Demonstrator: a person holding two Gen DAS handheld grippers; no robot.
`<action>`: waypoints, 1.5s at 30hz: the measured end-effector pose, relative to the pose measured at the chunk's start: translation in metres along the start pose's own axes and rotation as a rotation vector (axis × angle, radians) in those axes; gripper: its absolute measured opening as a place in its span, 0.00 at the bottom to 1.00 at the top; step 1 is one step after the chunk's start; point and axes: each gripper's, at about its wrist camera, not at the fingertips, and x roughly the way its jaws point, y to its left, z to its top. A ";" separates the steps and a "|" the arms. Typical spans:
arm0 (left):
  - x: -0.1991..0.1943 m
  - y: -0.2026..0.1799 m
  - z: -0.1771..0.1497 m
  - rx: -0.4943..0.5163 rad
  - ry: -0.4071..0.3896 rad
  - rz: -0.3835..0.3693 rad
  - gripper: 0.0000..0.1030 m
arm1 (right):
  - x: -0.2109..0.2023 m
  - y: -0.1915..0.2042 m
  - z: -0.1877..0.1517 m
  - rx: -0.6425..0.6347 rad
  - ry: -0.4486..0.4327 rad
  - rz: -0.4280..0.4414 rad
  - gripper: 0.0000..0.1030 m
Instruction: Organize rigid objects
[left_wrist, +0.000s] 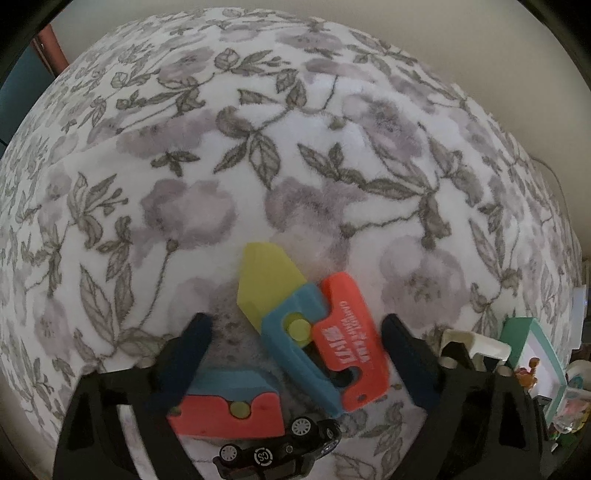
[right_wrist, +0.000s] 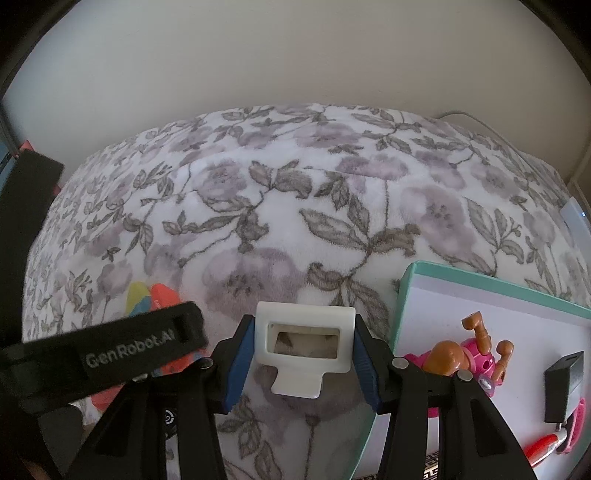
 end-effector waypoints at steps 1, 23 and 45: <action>-0.002 -0.001 0.000 0.001 -0.006 -0.001 0.75 | 0.000 0.000 0.000 0.001 0.000 0.001 0.51; -0.026 0.023 0.002 -0.038 -0.036 -0.066 0.46 | -0.011 -0.005 -0.002 0.013 0.005 0.003 0.51; -0.114 0.039 -0.008 -0.034 -0.194 -0.099 0.46 | -0.078 -0.025 0.006 0.085 -0.112 0.013 0.51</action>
